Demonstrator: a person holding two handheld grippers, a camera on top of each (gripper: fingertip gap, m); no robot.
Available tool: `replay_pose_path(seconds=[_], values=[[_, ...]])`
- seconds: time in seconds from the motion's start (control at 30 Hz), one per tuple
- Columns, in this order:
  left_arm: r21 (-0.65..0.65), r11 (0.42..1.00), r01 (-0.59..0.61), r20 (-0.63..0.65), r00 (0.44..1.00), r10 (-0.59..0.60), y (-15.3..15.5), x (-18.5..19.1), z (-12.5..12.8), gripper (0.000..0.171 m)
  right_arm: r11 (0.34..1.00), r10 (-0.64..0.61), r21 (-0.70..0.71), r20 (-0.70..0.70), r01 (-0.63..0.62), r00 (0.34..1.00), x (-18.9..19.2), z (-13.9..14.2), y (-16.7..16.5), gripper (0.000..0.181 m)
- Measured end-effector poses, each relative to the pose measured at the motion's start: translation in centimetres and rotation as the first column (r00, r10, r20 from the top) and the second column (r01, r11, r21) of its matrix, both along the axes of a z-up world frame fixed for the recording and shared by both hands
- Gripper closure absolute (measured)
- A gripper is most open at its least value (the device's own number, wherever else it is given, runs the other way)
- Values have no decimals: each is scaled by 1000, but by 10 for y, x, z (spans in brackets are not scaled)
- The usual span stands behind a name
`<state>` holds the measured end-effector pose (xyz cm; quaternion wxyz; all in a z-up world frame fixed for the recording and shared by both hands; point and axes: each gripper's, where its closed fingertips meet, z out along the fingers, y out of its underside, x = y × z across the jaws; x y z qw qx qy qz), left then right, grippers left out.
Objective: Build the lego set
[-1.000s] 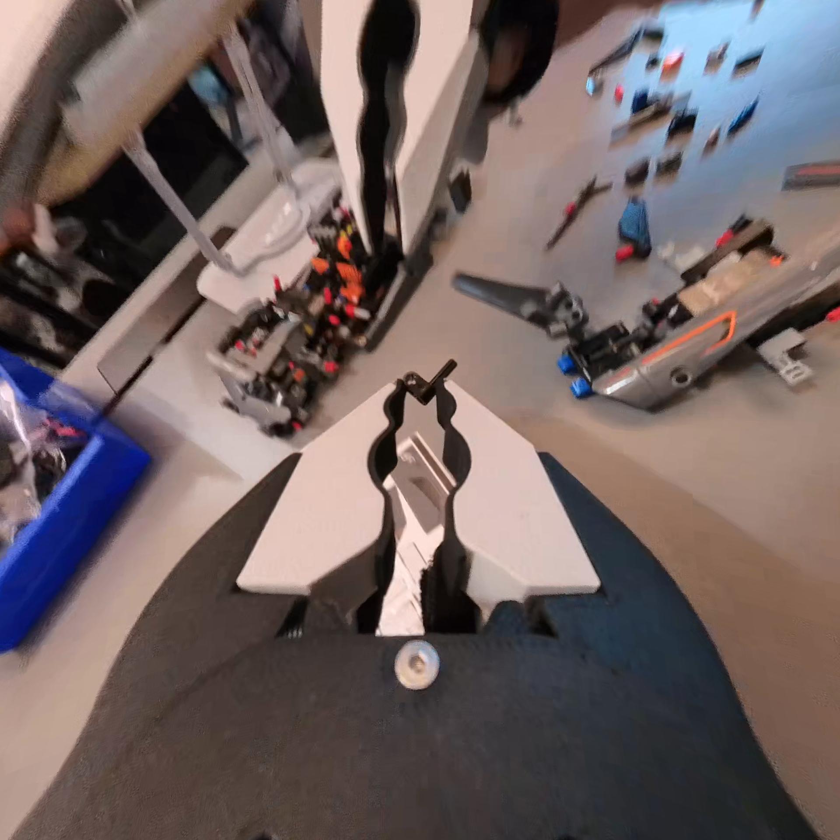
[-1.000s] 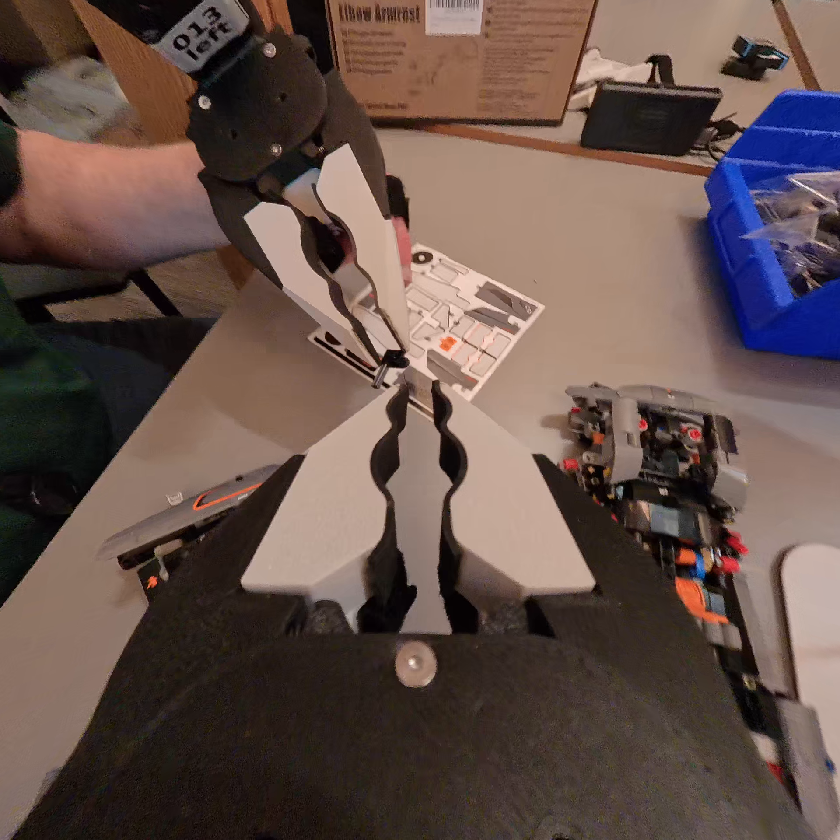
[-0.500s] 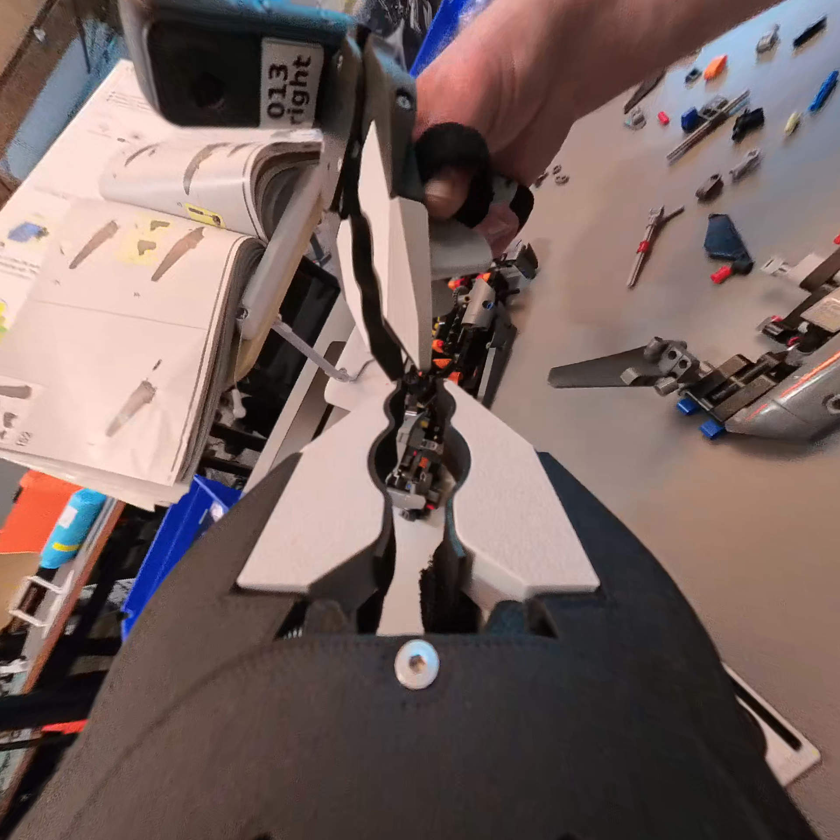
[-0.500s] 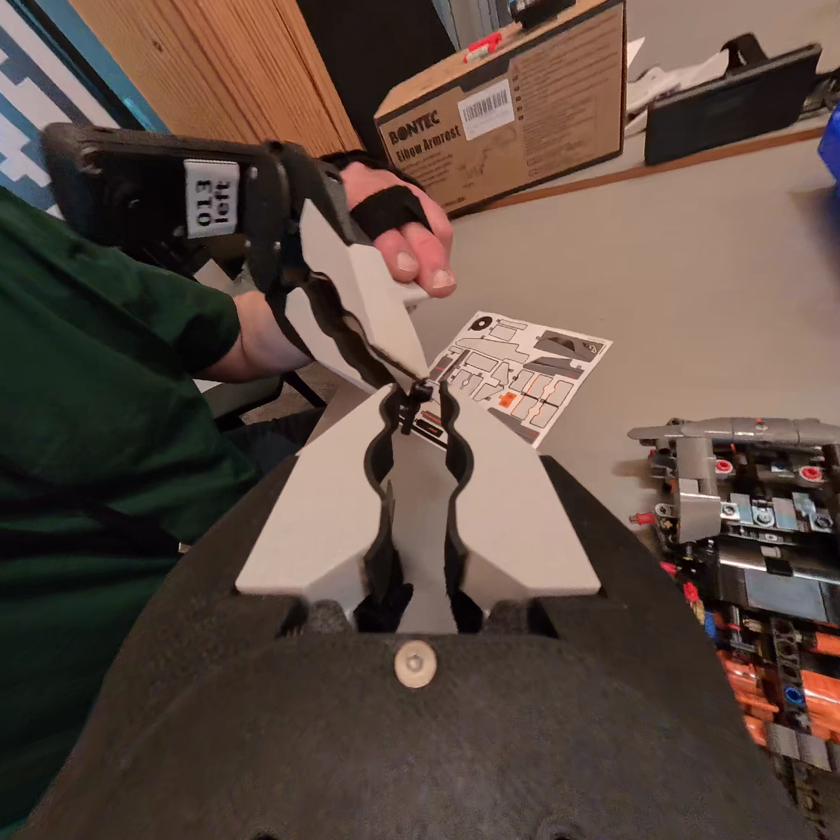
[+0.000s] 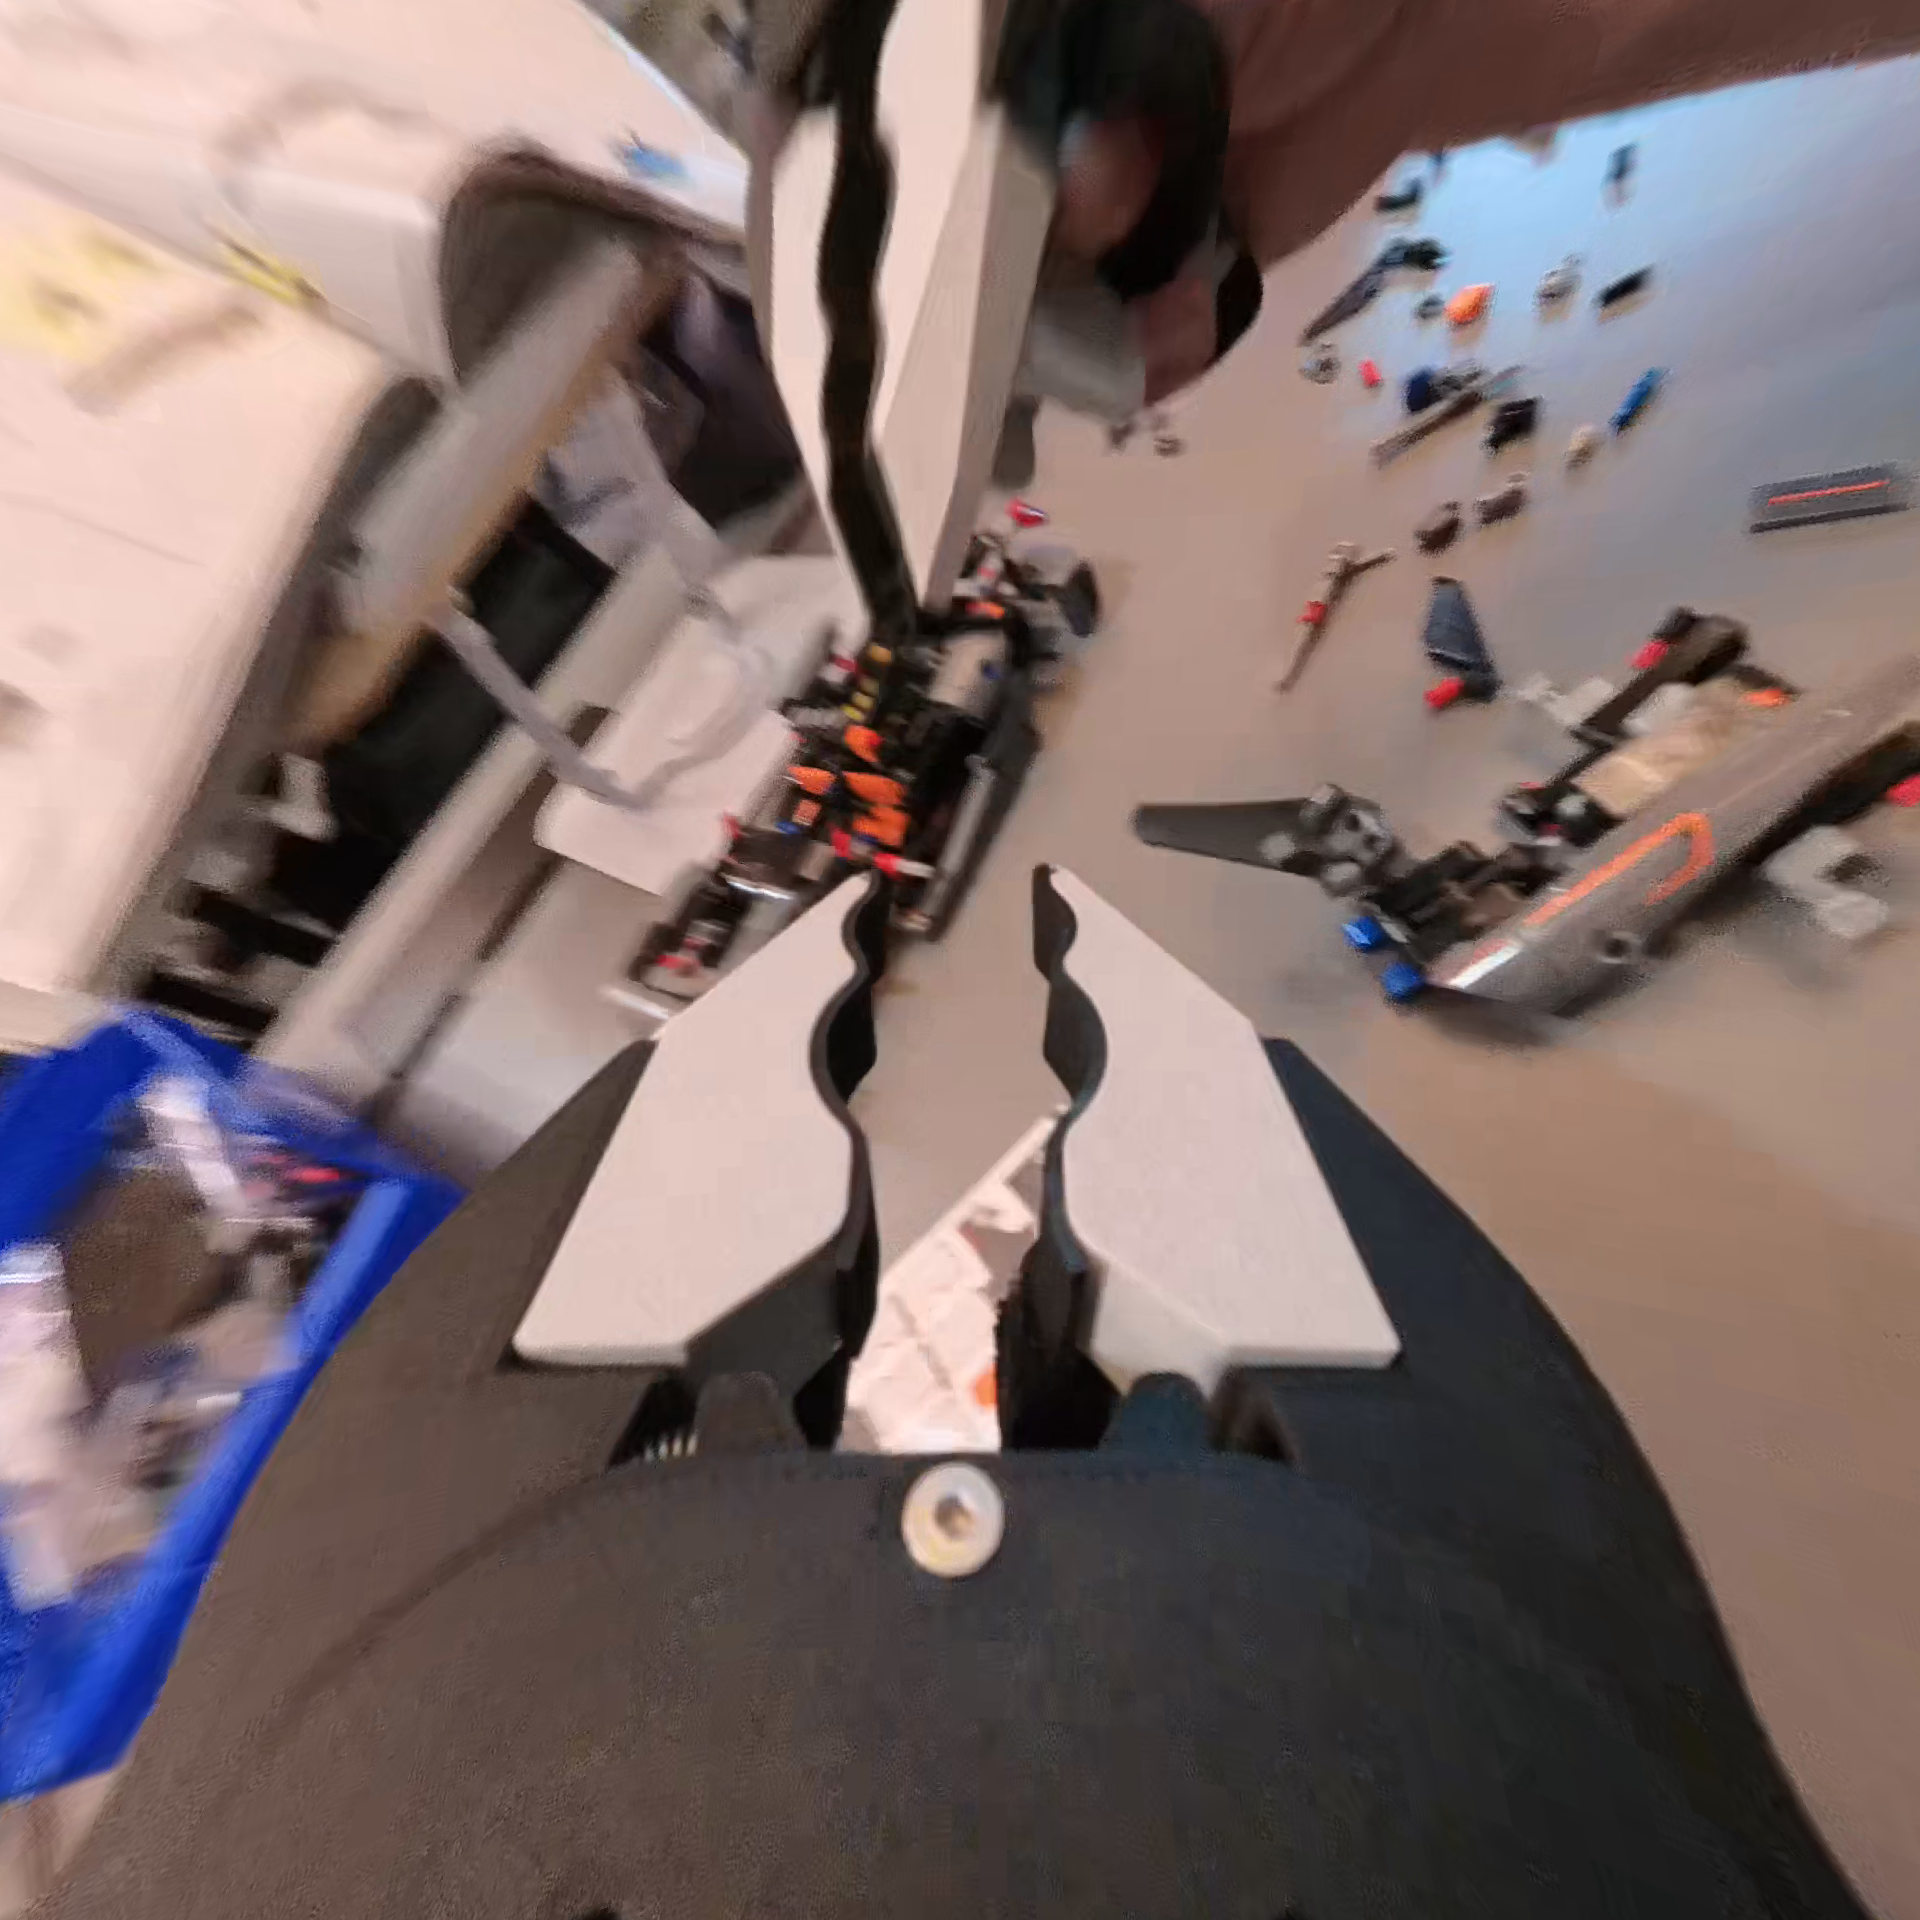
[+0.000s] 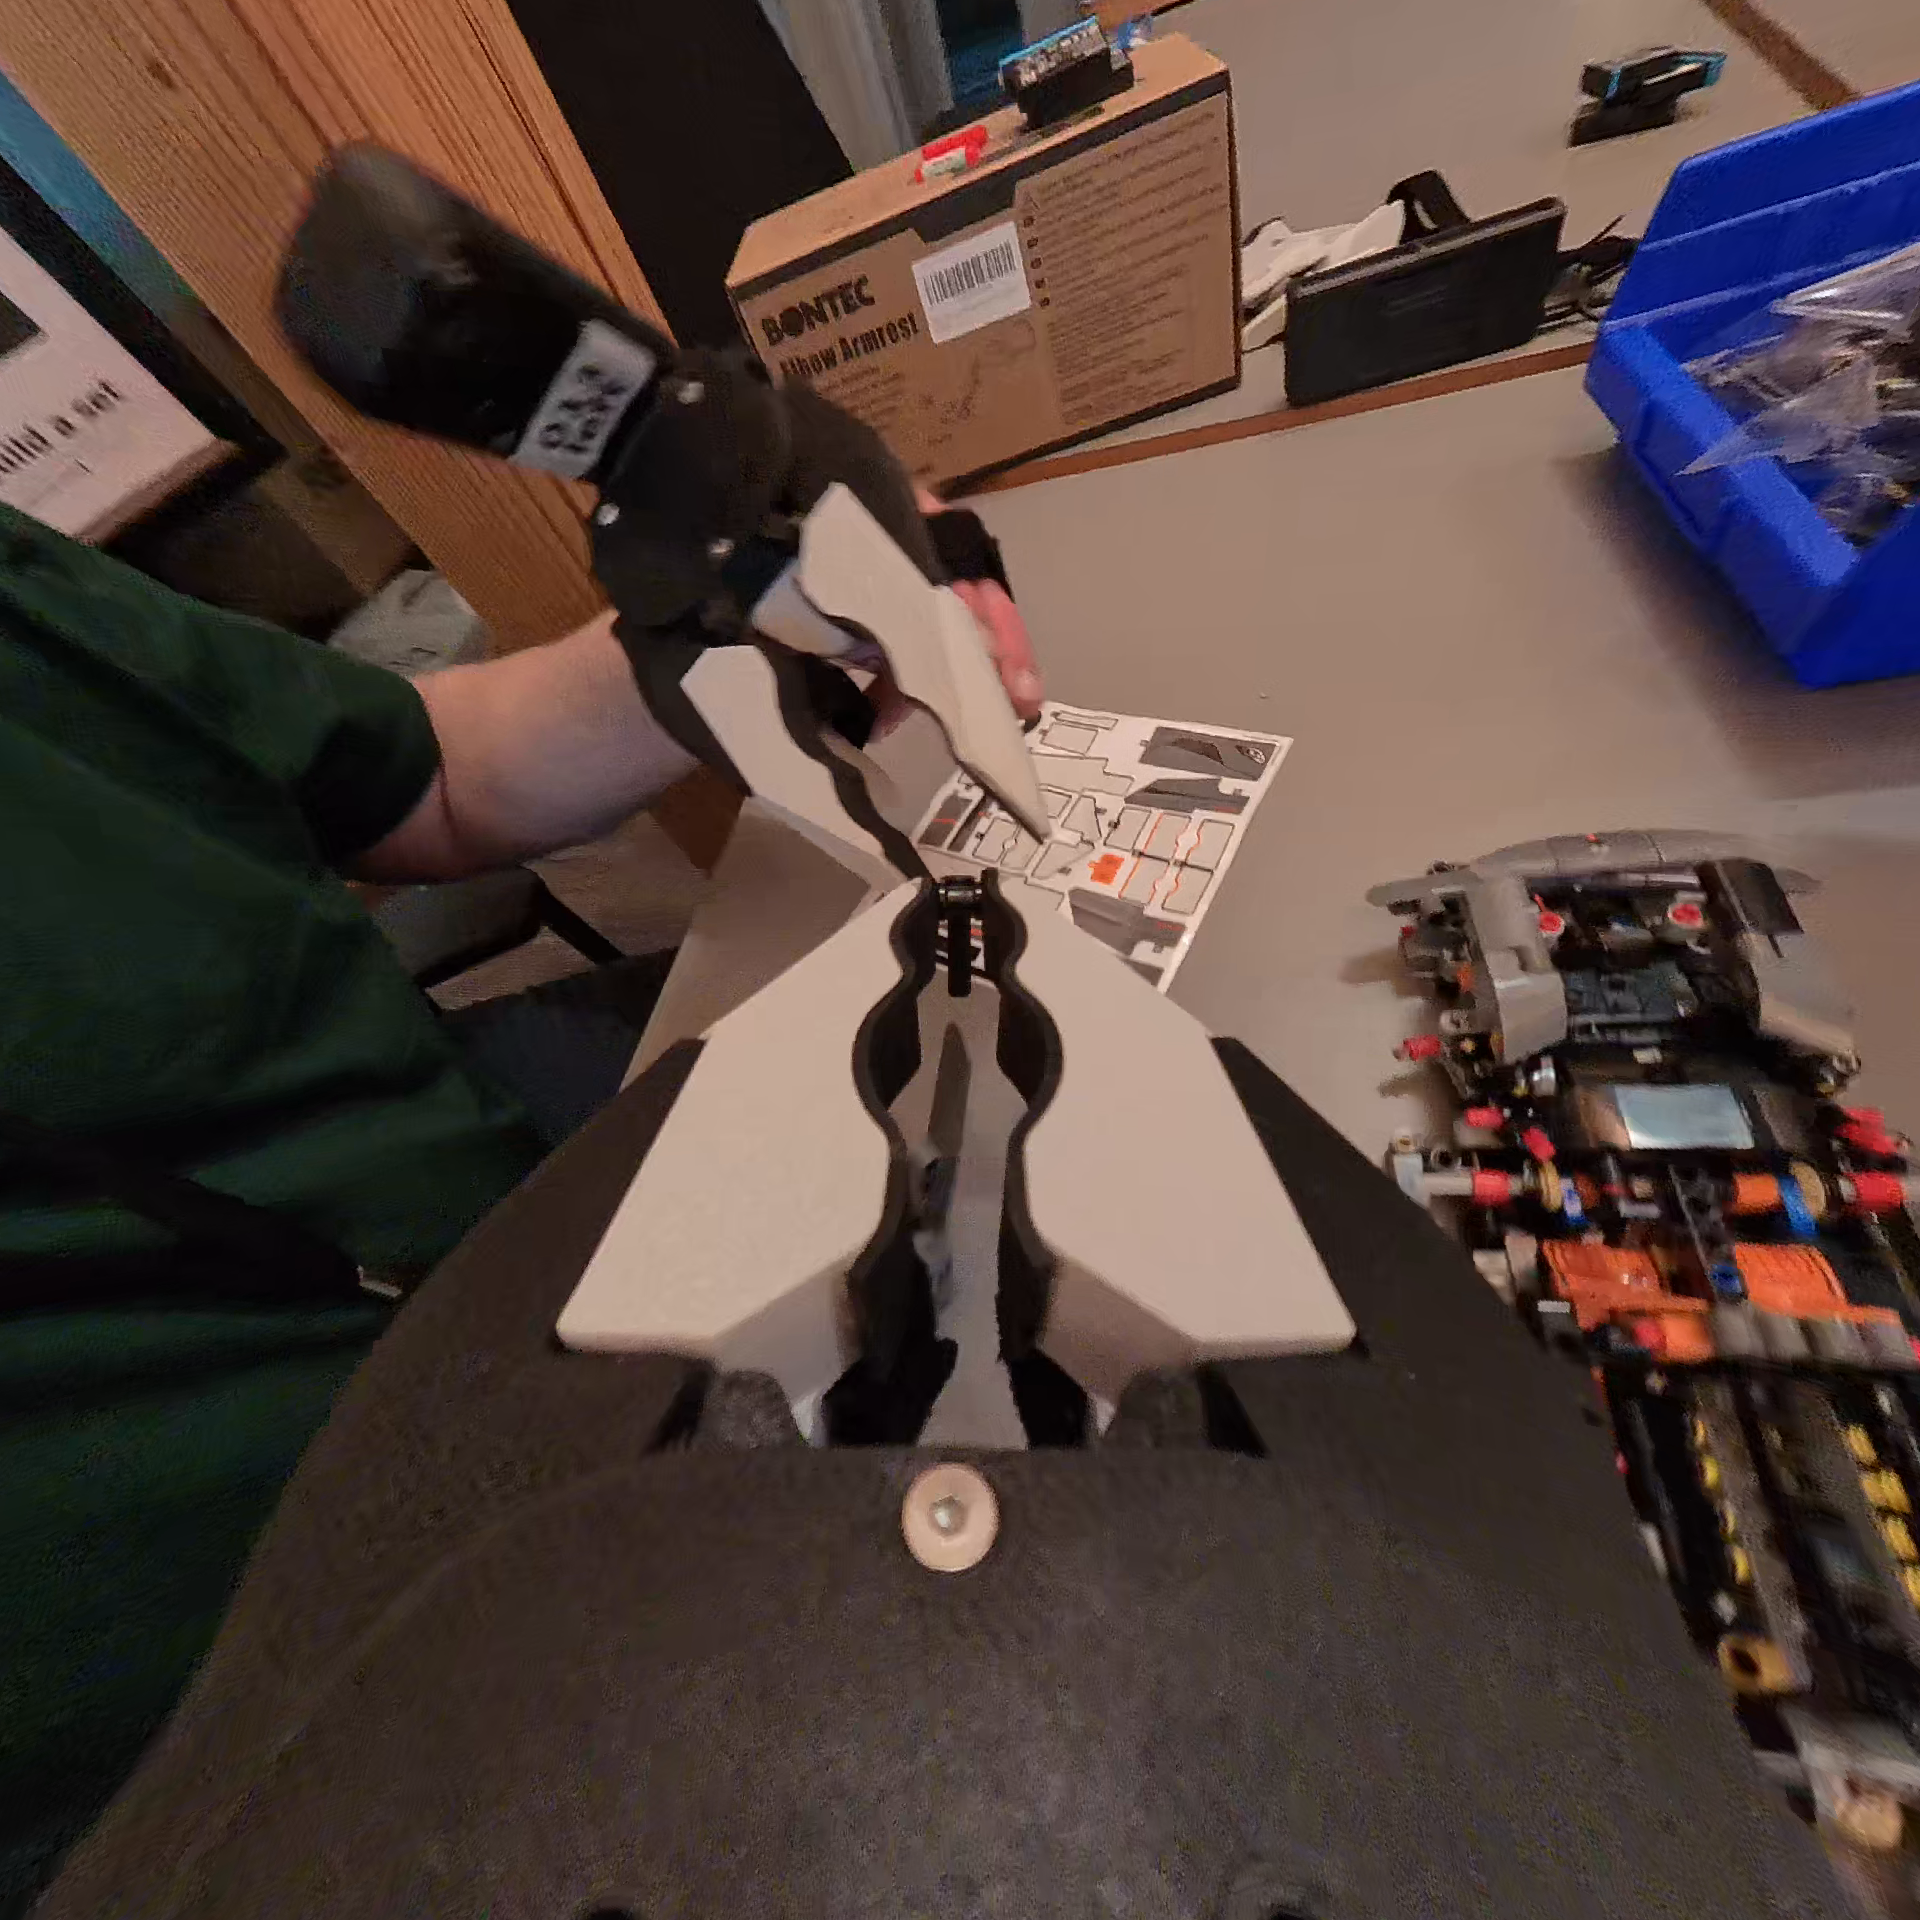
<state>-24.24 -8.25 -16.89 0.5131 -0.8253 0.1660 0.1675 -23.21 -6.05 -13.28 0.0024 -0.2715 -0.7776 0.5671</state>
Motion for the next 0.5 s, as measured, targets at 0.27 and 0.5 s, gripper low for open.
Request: replay_pose_path(seconds=[0.27,0.5], values=[[-88,987,137,453,888,-83,24,37,-53,151,982,-161,90,-32,163,986,55,-30,17,176],[-81,982,173,558,824,-99,39,58,-53,163,959,-236,144,-63,242,970,86,-47,20,176]])
